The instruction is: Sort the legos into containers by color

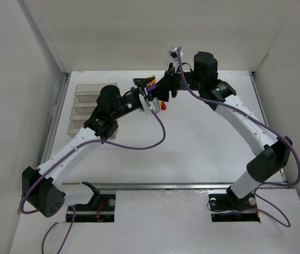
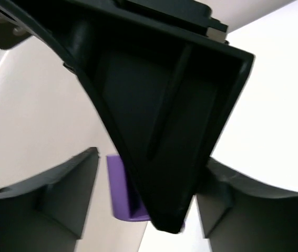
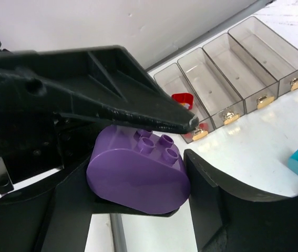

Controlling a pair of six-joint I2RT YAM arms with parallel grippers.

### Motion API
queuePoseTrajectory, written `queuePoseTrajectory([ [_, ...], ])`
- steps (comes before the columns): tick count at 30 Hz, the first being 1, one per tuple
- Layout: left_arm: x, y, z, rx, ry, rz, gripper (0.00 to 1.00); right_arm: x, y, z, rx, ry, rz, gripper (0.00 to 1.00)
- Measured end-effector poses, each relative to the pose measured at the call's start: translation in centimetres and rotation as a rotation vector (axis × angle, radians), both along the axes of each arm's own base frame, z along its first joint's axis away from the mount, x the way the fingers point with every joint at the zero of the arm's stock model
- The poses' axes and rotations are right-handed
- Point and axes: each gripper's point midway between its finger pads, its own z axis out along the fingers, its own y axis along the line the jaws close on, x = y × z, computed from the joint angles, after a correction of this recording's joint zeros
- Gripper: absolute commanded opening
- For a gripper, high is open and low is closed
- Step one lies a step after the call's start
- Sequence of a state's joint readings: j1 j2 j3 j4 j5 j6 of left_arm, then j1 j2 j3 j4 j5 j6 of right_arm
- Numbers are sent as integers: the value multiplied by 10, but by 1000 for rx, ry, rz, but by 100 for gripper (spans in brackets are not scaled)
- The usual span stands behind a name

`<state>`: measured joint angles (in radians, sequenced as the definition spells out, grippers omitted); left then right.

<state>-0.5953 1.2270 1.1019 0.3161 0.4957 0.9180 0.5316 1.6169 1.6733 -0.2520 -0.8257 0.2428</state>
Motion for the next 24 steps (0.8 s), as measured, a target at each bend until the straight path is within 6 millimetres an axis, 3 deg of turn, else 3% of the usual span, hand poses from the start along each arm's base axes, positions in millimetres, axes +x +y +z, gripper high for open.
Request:
queuePoseTrajectory([
  [5, -2, -3, -2, -2, 3, -8, 31, 2, -2, 8, 10, -27, -21, 14],
  [6, -2, -2, -2, -3, 4, -8, 27, 2, -2, 8, 10, -26, -21, 25],
  [8, -2, -2, -2, -3, 4, -7, 19, 2, -2, 8, 10, -26, -22, 33],
  [9, -2, -2, -2, -3, 4, -7, 13, 2, -2, 8, 10, -27, -22, 48],
  [12, -2, -2, -2, -3, 4, -7, 9, 3, -2, 7, 9, -26, -29, 72],
  [14, -2, -2, -3, 0, 6, -6, 7, 5, -3, 7, 5, -25, -45, 100],
  [24, 5, 8, -16, 13, 68, 59, 0, 28, -22, -8, -68, 20, -223, 100],
])
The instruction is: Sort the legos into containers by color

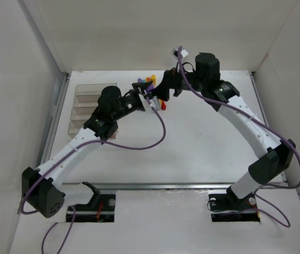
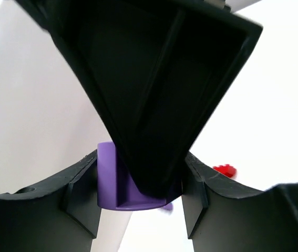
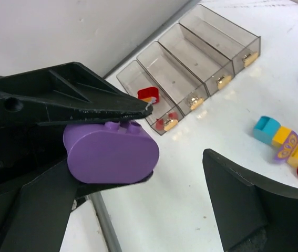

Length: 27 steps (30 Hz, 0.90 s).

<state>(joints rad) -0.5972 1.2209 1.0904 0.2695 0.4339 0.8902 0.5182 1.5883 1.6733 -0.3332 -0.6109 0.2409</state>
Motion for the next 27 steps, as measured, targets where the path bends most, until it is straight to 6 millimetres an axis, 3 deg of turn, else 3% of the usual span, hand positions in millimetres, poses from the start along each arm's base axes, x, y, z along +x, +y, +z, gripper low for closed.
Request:
queuePoseTrajectory([
  [6, 9, 19, -21, -10, 133, 68, 0, 11, -25, 5, -22, -3, -111, 100],
  [13, 22, 76, -76, -29, 396, 279, 0, 45, -85, 24, -28, -42, -389, 100],
  [16, 27, 106, -100, -54, 514, 408, 0, 52, -101, 17, -33, -19, -480, 100],
  [23, 55, 192, -144, -175, 716, 718, 0, 60, -113, -13, -67, 56, -552, 100],
  [27, 74, 225, -182, -198, 821, 832, 0, 61, -112, -19, -72, 68, -553, 100],
])
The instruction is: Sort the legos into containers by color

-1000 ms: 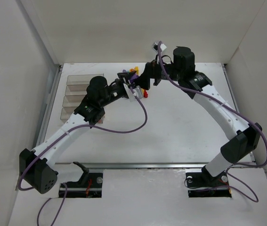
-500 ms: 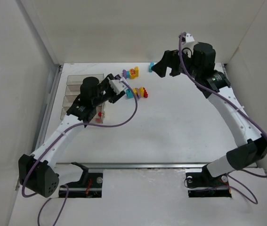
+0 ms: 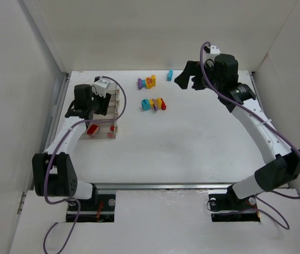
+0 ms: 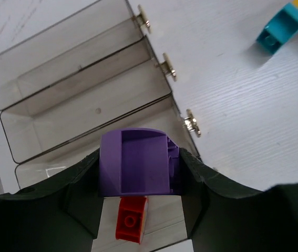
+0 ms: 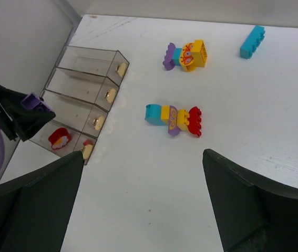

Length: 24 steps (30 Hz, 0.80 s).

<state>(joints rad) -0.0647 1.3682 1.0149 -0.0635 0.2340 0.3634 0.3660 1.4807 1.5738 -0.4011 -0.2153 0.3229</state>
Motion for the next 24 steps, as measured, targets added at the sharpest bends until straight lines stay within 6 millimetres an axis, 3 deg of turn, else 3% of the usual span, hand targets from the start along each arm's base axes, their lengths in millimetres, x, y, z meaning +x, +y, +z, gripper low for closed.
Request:
queuePoseTrajectory([
  [5, 15, 27, -32, 2, 65, 76, 0, 0, 0, -6, 1, 13, -3, 100],
  [10, 32, 38, -58, -27, 134, 121, 0, 0, -2, -15, -9, 32, -13, 100],
  [19, 36, 40, -66, -59, 159, 144, 0, 0, -7, -17, -16, 31, -40, 100],
  [24, 37, 43, -69, -46, 162, 144, 22, 0, -7, -17, -16, 32, -40, 100],
])
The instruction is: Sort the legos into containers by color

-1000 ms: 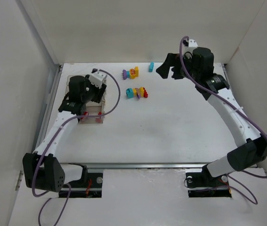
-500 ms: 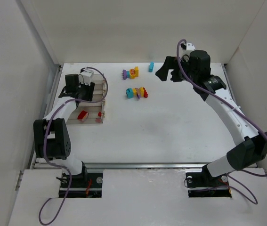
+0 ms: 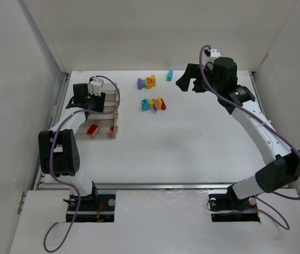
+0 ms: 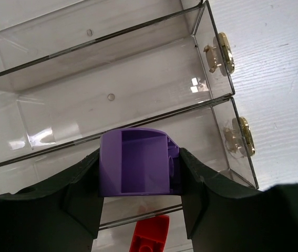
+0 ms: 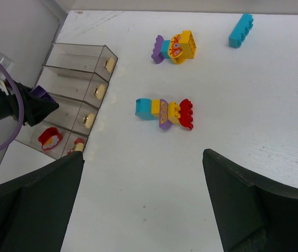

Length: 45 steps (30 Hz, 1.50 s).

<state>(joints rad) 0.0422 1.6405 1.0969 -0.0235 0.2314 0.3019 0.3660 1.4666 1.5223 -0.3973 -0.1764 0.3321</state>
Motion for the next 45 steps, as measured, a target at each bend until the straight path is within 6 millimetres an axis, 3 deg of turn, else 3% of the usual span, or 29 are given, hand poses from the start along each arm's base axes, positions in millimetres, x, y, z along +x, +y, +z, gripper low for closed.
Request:
queuePoseTrajectory([
  [7, 2, 4, -1, 10, -4, 8, 45, 0, 0, 0, 0, 1, 2, 100],
  [14, 3, 4, 0, 12, -12, 7, 50, -1, 0, -1, -1, 7, 3, 100],
  [17, 3, 5, -2, 18, -13, 6, 58, -1, 0, -1, -1, 7, 3, 100],
  [18, 2, 5, -4, 20, -10, 7, 68, -1, 0, -1, -2, 6, 3, 100],
  [21, -3, 6, -11, 26, 4, 7, 70, -1, 0, -1, -4, 5, 4, 100],
  [22, -4, 6, -13, 26, 9, 7, 80, -1, 0, -1, -4, 6, 5, 100],
  [32, -8, 6, -13, 29, 21, 6, 81, -3, 2, -3, -4, 12, 16, 100],
  [36, -12, 5, -1, 29, 5, -7, 81, 7, 4, -19, -38, 57, 22, 100],
  [42, -15, 2, 31, 73, -65, -72, 81, 26, 9, -84, -105, 224, 25, 100],
  [45, -13, 0, 46, 94, -98, -104, 81, 38, 9, -103, -121, 288, 20, 100],
])
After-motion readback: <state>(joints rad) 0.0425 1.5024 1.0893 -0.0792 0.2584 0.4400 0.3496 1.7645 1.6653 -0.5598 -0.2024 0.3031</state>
